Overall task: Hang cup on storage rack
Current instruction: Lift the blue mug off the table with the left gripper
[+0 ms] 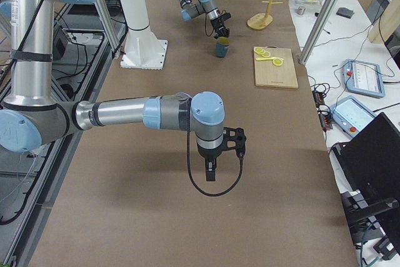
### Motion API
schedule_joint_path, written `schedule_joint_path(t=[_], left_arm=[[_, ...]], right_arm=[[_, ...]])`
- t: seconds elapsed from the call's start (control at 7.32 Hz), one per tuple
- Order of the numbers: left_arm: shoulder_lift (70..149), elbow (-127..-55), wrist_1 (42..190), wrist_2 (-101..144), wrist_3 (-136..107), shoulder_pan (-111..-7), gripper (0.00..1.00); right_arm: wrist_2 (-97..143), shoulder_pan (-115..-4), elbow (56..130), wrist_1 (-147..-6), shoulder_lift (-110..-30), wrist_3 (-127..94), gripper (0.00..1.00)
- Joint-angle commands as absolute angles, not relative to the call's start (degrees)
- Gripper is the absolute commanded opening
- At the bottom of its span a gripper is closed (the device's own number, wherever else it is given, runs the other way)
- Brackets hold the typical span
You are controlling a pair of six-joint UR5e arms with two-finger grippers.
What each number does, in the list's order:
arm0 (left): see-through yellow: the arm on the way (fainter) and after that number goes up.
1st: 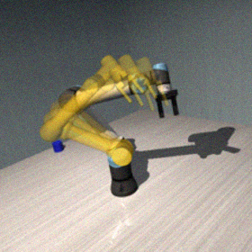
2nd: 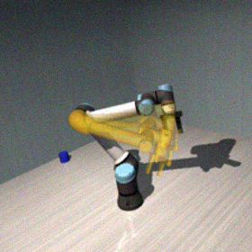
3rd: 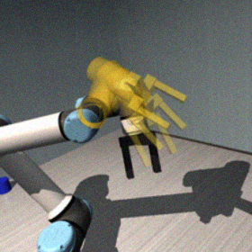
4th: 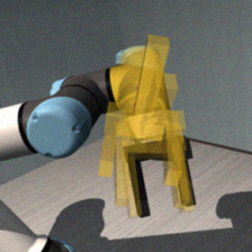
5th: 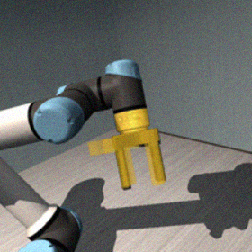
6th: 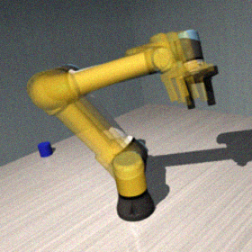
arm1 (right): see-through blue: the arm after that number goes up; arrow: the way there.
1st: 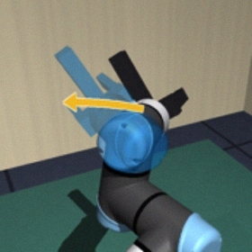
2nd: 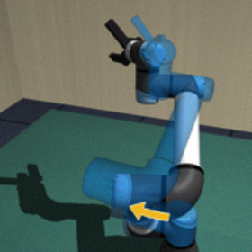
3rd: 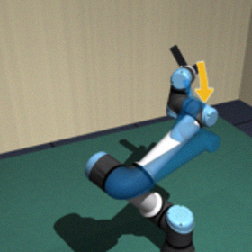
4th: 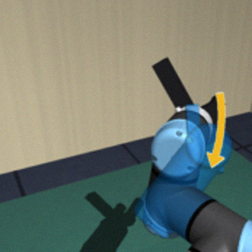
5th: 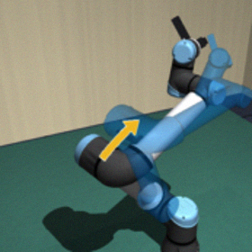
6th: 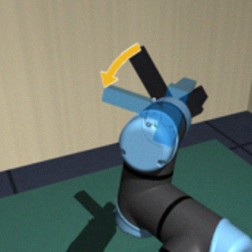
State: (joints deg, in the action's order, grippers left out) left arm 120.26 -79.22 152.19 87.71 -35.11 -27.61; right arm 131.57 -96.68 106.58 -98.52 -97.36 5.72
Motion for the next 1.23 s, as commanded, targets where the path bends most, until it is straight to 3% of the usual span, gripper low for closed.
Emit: schedule_joint_path(t=[0.0, 0.41, 1.09], left_arm=[[120.32, -80.67, 152.49, 87.98, -35.94, -27.95, 0.00], [120.59, -84.27, 152.40, 87.98, -53.10, -28.65, 0.00], [121.11, -85.25, 152.67, 87.98, -104.09, -30.67, 0.00]], right_arm=[[131.57, -96.59, 106.61, -98.44, -97.29, 5.71, 1.00], [131.40, -96.59, 106.61, -98.52, -97.29, 5.71, 1.00], [131.22, -96.33, 104.43, -98.44, -98.00, 5.89, 1.00]])
